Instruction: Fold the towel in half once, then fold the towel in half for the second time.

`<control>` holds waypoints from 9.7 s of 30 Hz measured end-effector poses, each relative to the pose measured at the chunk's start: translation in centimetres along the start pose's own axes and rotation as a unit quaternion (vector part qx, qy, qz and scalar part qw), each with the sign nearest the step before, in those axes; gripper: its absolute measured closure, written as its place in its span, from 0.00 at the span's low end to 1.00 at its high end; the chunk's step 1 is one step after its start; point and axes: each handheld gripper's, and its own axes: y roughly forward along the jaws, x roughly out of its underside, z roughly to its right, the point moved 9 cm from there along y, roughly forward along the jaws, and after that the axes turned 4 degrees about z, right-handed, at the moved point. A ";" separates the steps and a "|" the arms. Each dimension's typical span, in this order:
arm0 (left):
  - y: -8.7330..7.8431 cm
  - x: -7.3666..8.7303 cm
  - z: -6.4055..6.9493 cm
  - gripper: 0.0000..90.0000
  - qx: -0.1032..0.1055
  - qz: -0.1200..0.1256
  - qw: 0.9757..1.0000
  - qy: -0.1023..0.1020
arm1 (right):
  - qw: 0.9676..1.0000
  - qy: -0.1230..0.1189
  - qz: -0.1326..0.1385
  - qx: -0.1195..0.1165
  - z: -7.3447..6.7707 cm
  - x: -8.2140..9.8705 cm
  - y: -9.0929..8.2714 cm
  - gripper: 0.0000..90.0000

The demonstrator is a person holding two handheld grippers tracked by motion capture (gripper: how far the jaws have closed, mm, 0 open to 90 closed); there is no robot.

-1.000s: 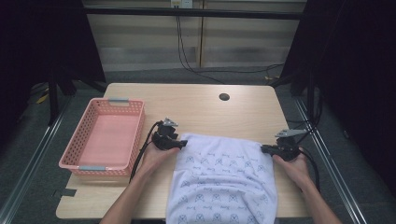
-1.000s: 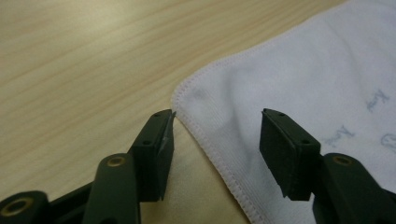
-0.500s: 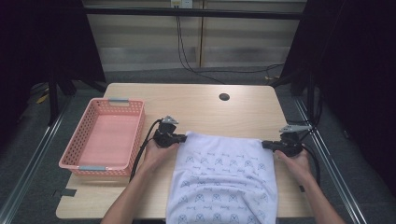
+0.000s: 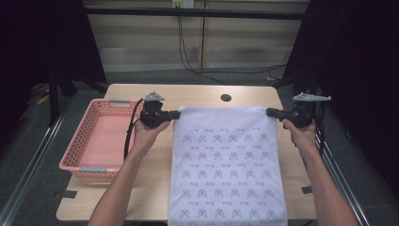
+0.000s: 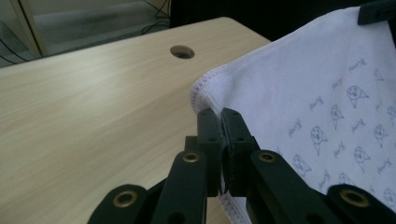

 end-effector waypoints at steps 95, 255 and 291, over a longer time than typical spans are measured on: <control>-0.2 14.4 5.1 0.98 0.008 -0.175 0.985 0.001 | 0.977 -0.008 -0.209 -0.035 -6.1 16.6 -3.1 0.97; -3.7 14.0 8.5 0.53 0.075 -0.153 0.985 0.012 | 0.979 -0.043 -0.153 -0.125 -12.6 15.1 -6.1 0.59; -1.4 16.3 11.1 0.77 0.067 -0.174 0.980 0.068 | 0.973 -0.091 -0.199 -0.074 -10.5 17.7 -3.6 0.83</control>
